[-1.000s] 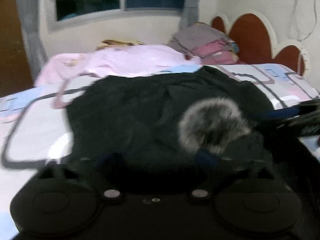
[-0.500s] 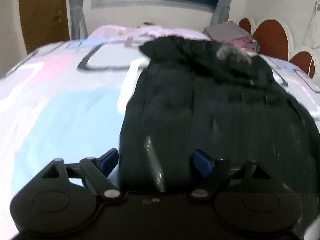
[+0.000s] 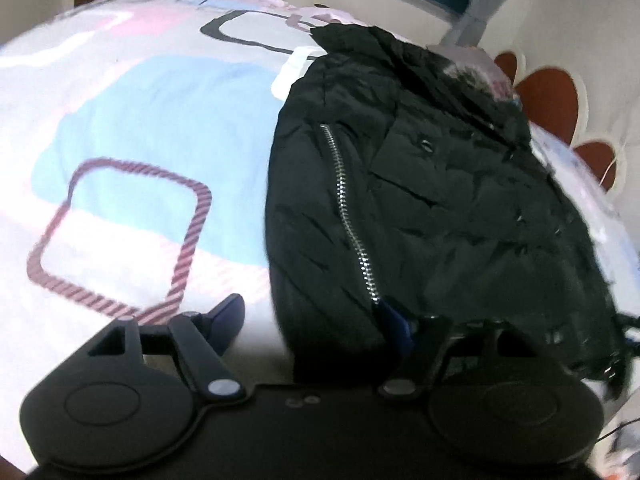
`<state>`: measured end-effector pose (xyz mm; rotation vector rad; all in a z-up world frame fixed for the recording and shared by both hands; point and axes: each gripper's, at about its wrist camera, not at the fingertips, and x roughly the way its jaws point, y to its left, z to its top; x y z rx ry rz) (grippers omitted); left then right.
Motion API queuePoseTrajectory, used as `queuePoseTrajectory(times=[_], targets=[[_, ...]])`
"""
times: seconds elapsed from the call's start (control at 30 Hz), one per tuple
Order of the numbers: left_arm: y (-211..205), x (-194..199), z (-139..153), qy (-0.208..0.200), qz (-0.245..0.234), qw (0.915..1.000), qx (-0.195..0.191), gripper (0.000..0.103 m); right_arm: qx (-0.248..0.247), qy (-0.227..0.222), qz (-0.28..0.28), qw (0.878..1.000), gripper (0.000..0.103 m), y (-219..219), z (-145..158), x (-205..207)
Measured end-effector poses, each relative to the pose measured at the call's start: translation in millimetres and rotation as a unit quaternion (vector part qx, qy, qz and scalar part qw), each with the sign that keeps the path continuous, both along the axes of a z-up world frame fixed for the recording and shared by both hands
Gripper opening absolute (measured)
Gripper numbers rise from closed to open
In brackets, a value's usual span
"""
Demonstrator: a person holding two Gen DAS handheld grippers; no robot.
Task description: Fold large clothes
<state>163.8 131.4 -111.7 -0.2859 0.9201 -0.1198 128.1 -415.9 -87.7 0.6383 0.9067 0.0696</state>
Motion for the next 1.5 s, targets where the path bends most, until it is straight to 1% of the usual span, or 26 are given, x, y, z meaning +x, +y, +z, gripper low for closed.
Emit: queuePoseTrajectory(times=[0.1, 0.13, 0.23, 0.3, 0.37, 0.43, 0.53, 0.6, 0.67, 0.7, 0.73, 0.77, 0.8, 0.83, 0.87, 0.9, 0.93, 0.97, 1.0, 1.07, 1.13, 1.17, 1.2, 1.23, 1.33, 1.5], targets=[[0.9, -3.0, -1.1, 0.001, 0.009, 0.9997, -0.02, 0.07, 0.008, -0.012, -0.005, 1.0, 0.071, -4.4, 2.8, 2.2], [1.2, -2.2, -0.8, 0.001, 0.012, 0.9994, -0.033, 0.067, 0.01, -0.016, -0.012, 1.0, 0.063, -8.0, 4.9, 5.5], [-1.3, 7.0, -0.9, 0.002, 0.017, 0.9983, -0.055, 0.063, 0.032, -0.012, -0.023, 0.999, 0.063, -14.8, 2.3, 23.9], [-8.6, 16.8, -3.8, 0.012, 0.01, 0.9988, -0.047, 0.063, 0.042, 0.001, -0.009, 0.999, 0.063, -10.1, -2.6, 34.9], [-17.7, 19.3, -2.8, 0.016, -0.007, 0.9996, -0.024, 0.063, 0.05, 0.003, 0.018, 0.999, 0.063, -2.3, -3.3, 37.3], [-20.2, 10.4, -3.0, 0.011, -0.019, 0.9996, -0.017, 0.058, 0.079, 0.009, 0.047, 0.996, 0.063, 5.0, -4.0, 31.1], [-14.5, -11.7, -7.5, 0.008, -0.02, 0.9985, -0.051, 0.058, 0.082, 0.005, 0.066, 0.994, 0.063, 13.9, -4.8, 12.9], [-12.8, -16.9, -8.7, 0.008, -0.012, 0.9977, -0.066, 0.058, 0.115, 0.006, 0.051, 0.992, 0.063, 9.2, -9.3, 6.4], [-15.0, -12.9, -8.2, 0.012, -0.014, 0.9974, -0.069, 0.058, 0.126, 0.007, 0.048, 0.991, 0.063, 7.0, -11.7, 7.3], [-19.0, -9.0, -7.2, 0.01, -0.024, 0.997, -0.073, 0.059, 0.124, 0.008, 0.056, 0.991, 0.063, 8.7, -11.1, 9.6], [-23.3, -5.2, -6.5, 0.006, -0.036, 0.9967, -0.072, 0.066, 0.112, 0.01, 0.066, 0.991, 0.06, 12.1, -9.6, 12.8], [-28.8, -1.6, -7.3, 0.007, -0.045, 0.9967, -0.067, 0.069, 0.087, 0.013, 0.08, 0.993, 0.054, 17.9, -6.9, 19.0], [-35.4, 2.5, -9.1, 0.008, -0.054, 0.9969, -0.056, 0.07, 0.077, 0.014, 0.089, 0.993, 0.054, 21.6, -4.2, 21.0], [-40.4, 4.0, -9.6, 0.004, -0.06, 0.9972, -0.043, 0.067, 0.073, 0.015, 0.094, 0.993, 0.045, 22.3, -3.8, 21.5], [-43.2, 4.8, -9.8, -0.001, -0.062, 0.9976, -0.03, 0.058, 0.073, 0.018, 0.098, 0.992, 0.027, 21.5, -5.6, 22.9], [-42.0, 4.7, -10.0, -0.004, -0.057, 0.9979, -0.031, 0.032, 0.082, 0.019, 0.096, 0.992, 0.023, 18.7, -7.1, 22.4], [-35.2, 2.5, -9.9, -0.008, -0.047, 0.997, -0.061, 0.013, 0.099, 0.015, 0.089, 0.991, 0.016, 14.1, -5.8, 20.6], [-26.7, -1.4, -7.3, -0.019, -0.033, 0.9953, -0.09, 0.013, 0.103, 0.005, 0.084, 0.991, 0.015, 12.6, 0.8, 17.1], [-18.0, -9.0, -1.1, -0.043, -0.025, 0.992, -0.116, 0.012, 0.102, -0.007, 0.081, 0.992, 0.015, 11.8, 8.0, 14.1], [-8.2, -18.3, 4.7, -0.061, -0.014, 0.9883, -0.139, 0.012, 0.112, -0.033, 0.071, 0.991, 0.014, 9.8, 18.5, 9.1], [-6.3, -14.3, -5.3, -0.037, -0.002, 0.9895, -0.14, 0.012, 0.104, -0.019, 0.067, 0.992, 0.014, 12.5, 10.4, 12.5], [-9.2, -9.5, -12.5, -0.02, 0.0, 0.9914, -0.13, 0.012, 0.094, 0.01, 0.063, 0.994, 0.014, 18.0, -1.2, 18.6], [-13.2, -5.4, -19.1, -0.006, 0.002, 0.9923, -0.124, 0.012, 0.104, 0.025, 0.057, 0.993, 0.014, 17.3, -9.9, 20.4], [-14.1, -5.0, -19.9, -0.007, 0.007, 0.9915, -0.13, 0.012, 0.126, 0.027, 0.042, 0.991, 0.014, 13.3, -12.3, 20.1], [-8.8, -11.4, -10.1, -0.036, 0.016, 0.9864, -0.159, 0.011, 0.146, -0.007, 0.031, 0.989, 0.014, 5.5, 5.1, 14.5], [-1.9, -4.9, 25.0, -0.095, 0.014, 0.9746, -0.202, 0.011, 0.155, -0.061, 0.038, 0.985, 0.013, 0.5, 45.7, 26.7]])
